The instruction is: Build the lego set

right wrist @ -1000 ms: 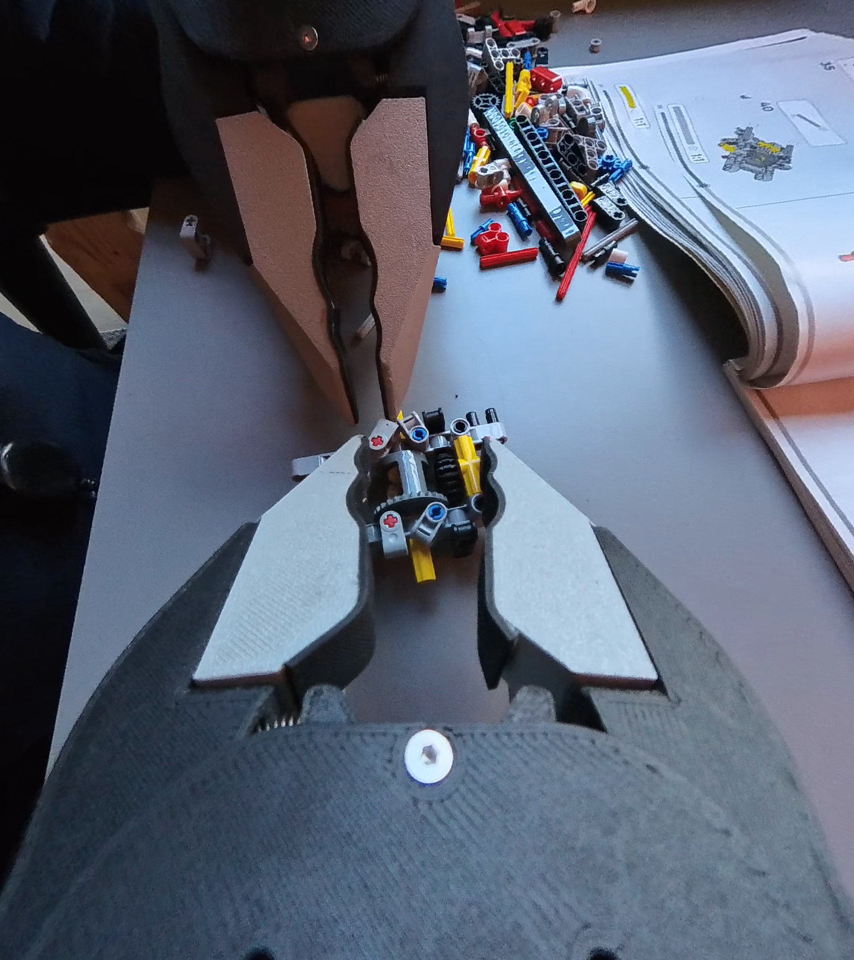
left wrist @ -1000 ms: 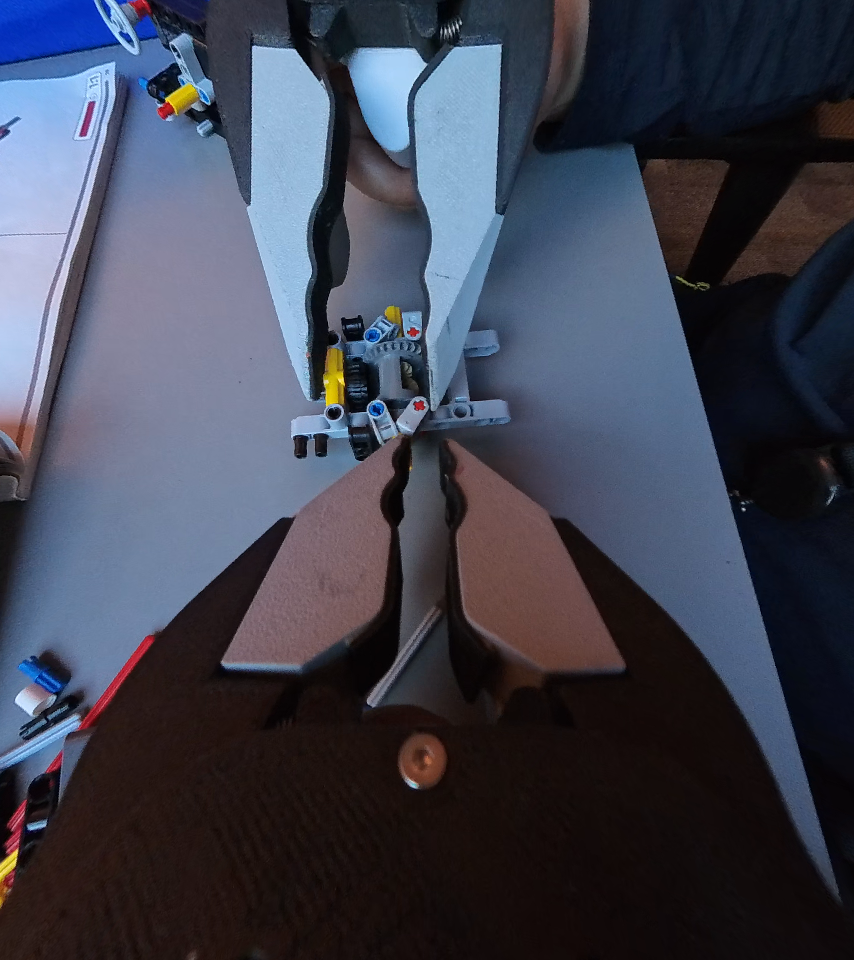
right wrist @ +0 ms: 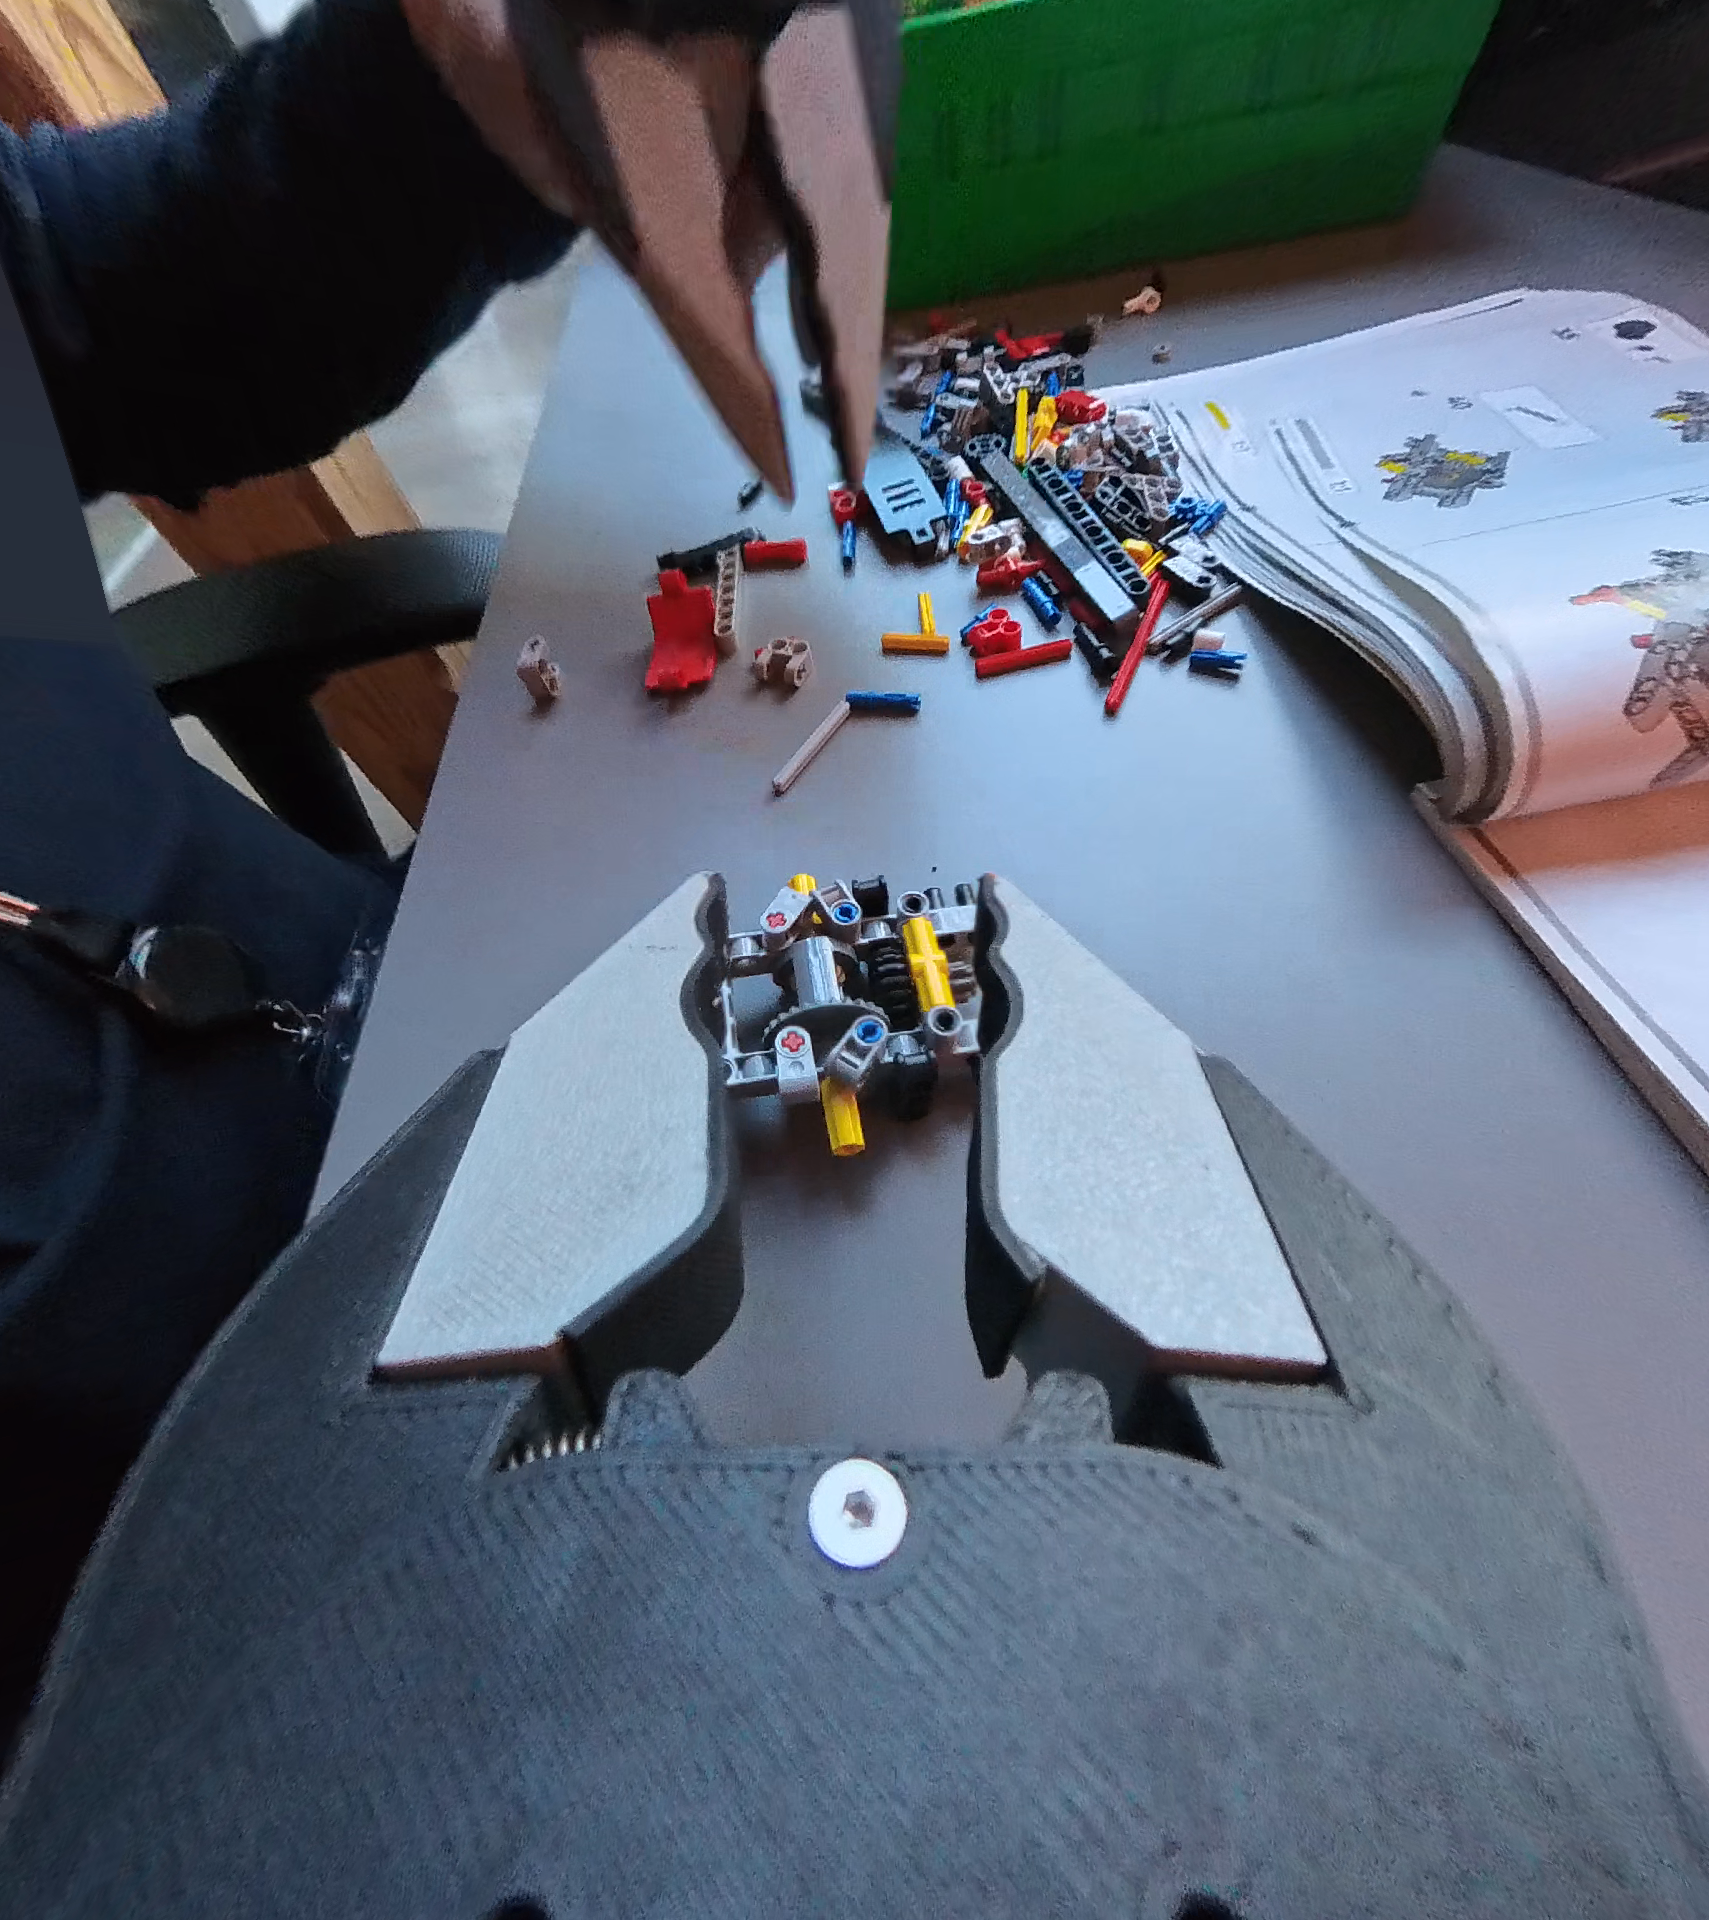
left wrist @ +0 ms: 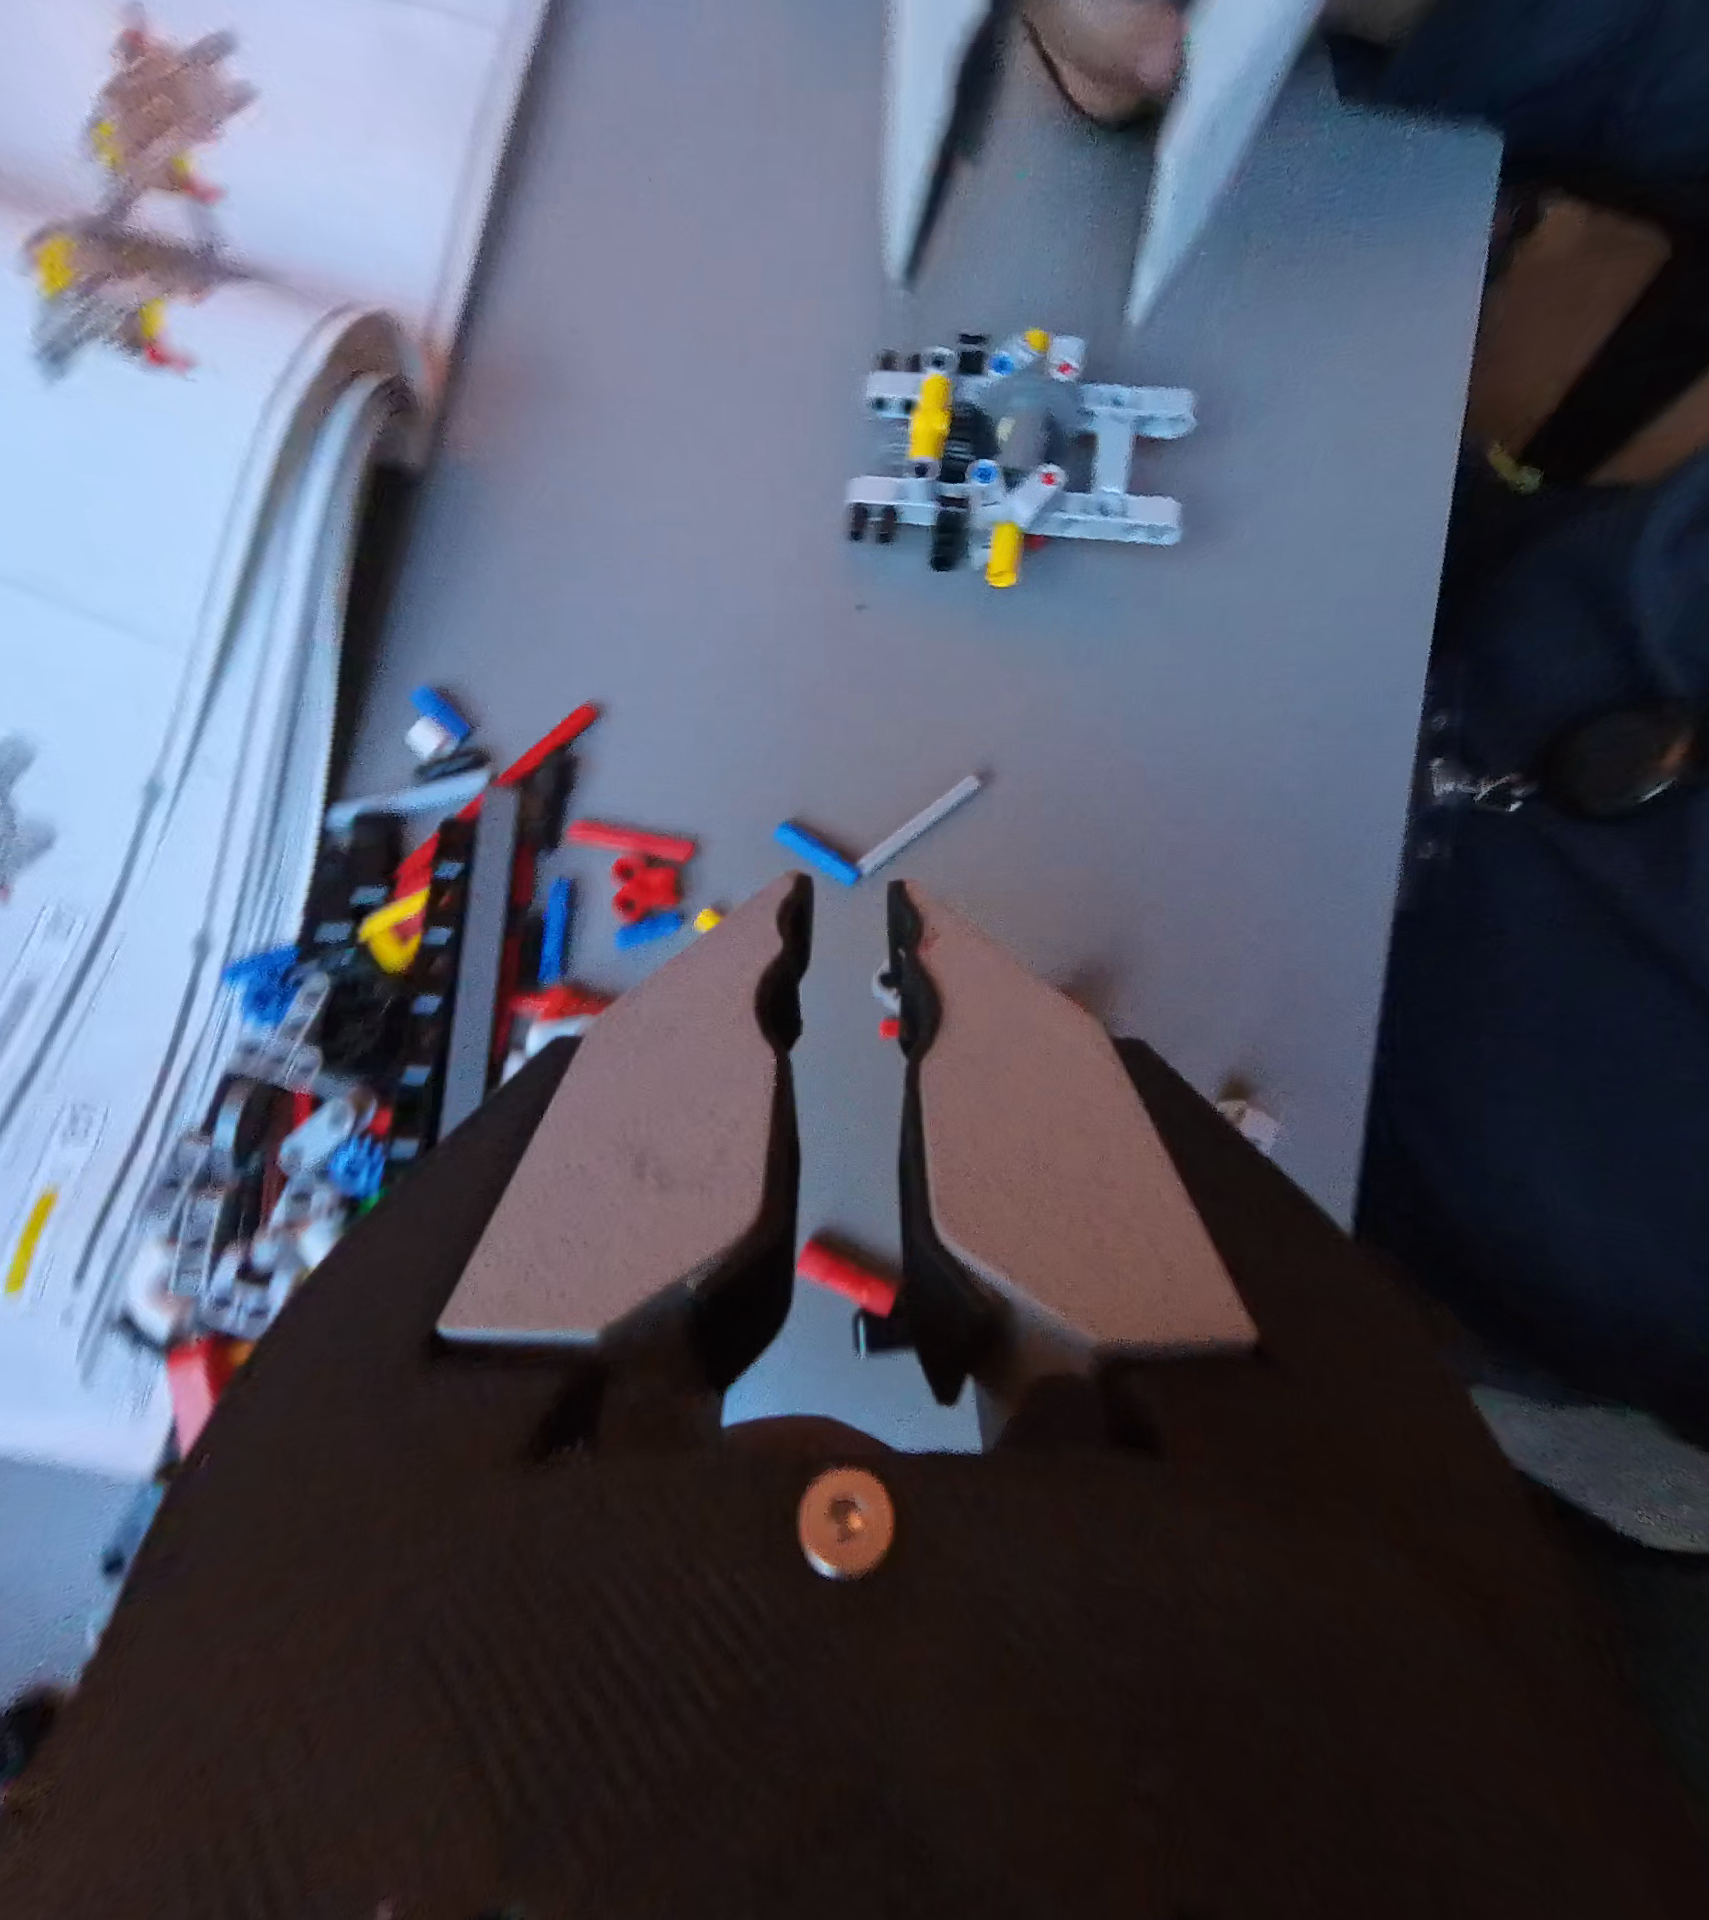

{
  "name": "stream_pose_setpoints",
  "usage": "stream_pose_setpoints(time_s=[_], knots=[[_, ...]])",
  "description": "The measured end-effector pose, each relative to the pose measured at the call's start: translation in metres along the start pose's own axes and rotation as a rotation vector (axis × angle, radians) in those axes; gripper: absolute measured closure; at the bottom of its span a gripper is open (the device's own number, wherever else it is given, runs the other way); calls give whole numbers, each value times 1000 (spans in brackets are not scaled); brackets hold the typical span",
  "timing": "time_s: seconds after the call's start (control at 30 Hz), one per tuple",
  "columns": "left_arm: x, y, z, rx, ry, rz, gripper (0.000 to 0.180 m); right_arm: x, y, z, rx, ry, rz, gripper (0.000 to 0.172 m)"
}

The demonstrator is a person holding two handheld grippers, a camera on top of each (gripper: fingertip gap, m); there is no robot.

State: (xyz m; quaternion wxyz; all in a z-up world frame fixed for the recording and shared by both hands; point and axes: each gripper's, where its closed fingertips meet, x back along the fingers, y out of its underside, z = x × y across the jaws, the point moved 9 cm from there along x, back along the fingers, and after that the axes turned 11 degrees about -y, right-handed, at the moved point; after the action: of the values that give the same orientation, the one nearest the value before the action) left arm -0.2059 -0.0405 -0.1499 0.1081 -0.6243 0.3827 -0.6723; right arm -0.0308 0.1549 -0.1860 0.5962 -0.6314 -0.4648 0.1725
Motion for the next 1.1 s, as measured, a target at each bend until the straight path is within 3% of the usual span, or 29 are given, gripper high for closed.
stream_pose_setpoints(time_s=[0.1, 0.23, 0.27, 0.37, 0.47, 0.57, 0.8, 0.9, 1.0, 1.1], knots=[[-31, -9, 26, -199, 9, -66, 172, 5, -1, 0, -6, 0, 39, 128], [-60, -10, 27, -335, 45, -197, 166, 5, 1, -6, 12, -5, 33, 128], [-62, -11, 27, -352, 67, -201, 174, 5, 1, -8, 20, -2, 32, 128], [-68, -16, 25, -325, 114, -202, 179, 4, 1, -12, 31, 3, 28, 128], [-71, -19, 15, -231, 52, -205, 179, 4, 2, -15, 43, 22, 11, 128], [-64, -20, 12, -118, 55, -125, 179, 4, 1, -19, 42, 81, -15, 129], [-53, -13, 27, -61, 33, -70, 179, -26, -6, -60, 83, 150, -137, 131], [-38, -11, 19, 10, -8, -66, 147, -37, -2, -68, 125, 227, -202, 134], [-5, -4, 31, -4, 17, -40, 147, -35, 7, -69, 99, 260, -211, 134], [20, 16, 54, -20, 25, -64, 136, -21, 12, -71, 56, 270, -156, 135]])
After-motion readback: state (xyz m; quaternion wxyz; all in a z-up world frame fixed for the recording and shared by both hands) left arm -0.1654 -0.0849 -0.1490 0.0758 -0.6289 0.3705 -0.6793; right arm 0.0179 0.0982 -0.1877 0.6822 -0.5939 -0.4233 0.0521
